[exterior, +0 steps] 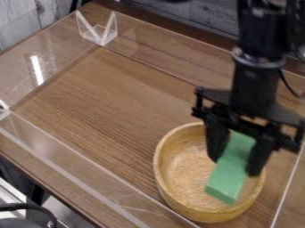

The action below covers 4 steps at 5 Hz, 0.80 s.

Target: Put the green block in the brown bowl

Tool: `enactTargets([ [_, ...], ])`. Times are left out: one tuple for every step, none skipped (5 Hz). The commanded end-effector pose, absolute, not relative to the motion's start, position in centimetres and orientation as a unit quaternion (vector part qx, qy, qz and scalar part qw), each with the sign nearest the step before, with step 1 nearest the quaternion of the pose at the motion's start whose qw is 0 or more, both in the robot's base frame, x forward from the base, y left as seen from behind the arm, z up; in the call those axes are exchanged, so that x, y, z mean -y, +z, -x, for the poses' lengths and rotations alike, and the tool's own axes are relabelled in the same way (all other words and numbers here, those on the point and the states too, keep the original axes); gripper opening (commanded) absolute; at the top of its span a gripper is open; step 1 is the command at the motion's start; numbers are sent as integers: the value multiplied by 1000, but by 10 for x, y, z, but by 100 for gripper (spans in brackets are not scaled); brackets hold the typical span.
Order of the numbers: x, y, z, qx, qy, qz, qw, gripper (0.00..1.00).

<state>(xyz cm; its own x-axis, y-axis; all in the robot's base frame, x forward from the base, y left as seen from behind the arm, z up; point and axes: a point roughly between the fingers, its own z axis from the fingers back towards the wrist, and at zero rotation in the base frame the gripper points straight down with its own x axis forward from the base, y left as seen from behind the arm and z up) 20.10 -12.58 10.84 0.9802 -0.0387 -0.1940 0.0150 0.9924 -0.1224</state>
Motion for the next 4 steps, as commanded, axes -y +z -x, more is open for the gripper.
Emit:
enactTargets([
  [135, 110, -200, -65, -9, 75, 995, 0],
  [132, 112, -198, -60, -4, 76, 995, 0],
  [129, 117, -196, -59, -3, 78, 995, 0],
  [126, 120, -194, -57, 0, 79, 995, 0],
])
